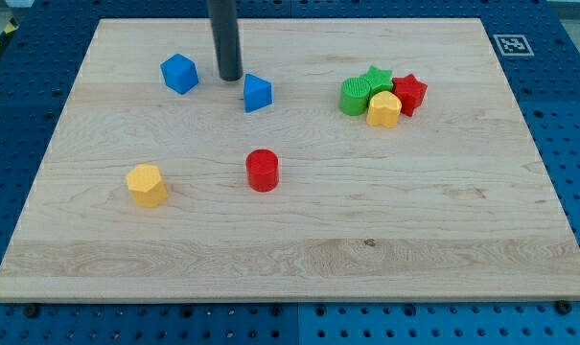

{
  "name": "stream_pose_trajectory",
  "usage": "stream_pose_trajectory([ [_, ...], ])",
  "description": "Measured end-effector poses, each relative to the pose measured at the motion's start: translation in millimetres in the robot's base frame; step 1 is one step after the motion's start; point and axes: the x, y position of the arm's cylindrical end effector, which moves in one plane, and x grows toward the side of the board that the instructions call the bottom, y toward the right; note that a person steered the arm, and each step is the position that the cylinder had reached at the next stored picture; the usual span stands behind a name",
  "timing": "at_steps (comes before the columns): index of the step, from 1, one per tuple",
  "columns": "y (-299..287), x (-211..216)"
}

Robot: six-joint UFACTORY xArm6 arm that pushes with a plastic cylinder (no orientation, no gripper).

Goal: Push the blue triangle close to the green circle

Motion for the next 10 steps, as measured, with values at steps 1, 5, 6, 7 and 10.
stream_pose_trajectory([
  [1, 29, 30],
  [5, 78, 72],
  [6, 93, 80],
  [7, 94, 80],
  [10, 93, 67],
])
